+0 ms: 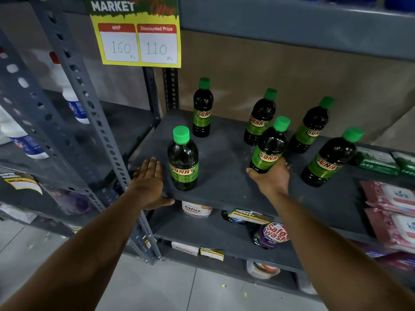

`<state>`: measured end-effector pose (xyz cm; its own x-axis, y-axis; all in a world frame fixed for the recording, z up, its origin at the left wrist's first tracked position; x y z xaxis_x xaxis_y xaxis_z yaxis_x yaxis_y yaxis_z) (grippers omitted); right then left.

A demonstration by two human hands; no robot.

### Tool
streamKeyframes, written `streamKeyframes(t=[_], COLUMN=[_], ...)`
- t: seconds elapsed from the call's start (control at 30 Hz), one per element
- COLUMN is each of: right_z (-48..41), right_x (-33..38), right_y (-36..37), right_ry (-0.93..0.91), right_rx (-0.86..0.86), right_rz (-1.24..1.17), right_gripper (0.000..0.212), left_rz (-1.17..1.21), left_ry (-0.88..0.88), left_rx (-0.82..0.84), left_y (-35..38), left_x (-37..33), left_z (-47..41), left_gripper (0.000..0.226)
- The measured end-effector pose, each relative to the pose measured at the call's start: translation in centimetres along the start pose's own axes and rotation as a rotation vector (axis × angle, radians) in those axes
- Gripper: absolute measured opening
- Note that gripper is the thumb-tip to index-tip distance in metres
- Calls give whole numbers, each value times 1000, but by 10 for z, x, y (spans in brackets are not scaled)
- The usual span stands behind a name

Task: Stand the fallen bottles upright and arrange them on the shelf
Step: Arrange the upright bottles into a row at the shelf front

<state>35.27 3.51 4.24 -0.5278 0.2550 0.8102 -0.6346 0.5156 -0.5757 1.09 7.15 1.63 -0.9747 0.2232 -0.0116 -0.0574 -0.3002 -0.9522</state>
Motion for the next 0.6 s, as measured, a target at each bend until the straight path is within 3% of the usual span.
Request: streamKeyframes(t=[0.6], right_z=[64], right_x=[-9], right_y=[-1], right_ry=[-35], right_rx=[35], right_rz=[-10], right_gripper=[78], left_rz=[2], left_ry=[7], left_rx=[-22], left_y=[-2], left_x=[-2], left_z=[5], left_gripper=[130])
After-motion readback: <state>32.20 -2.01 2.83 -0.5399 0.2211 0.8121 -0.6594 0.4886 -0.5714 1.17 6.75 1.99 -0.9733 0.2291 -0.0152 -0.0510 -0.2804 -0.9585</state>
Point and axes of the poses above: each hand's wrist, its own z-axis away from the middle knuckle, its own y-axis out of the palm, x = y × z, the point moved 4 cm from there along -z, towards the middle knuckle, and after that the axes turned 1 degree about x, right-handed, at the moved point
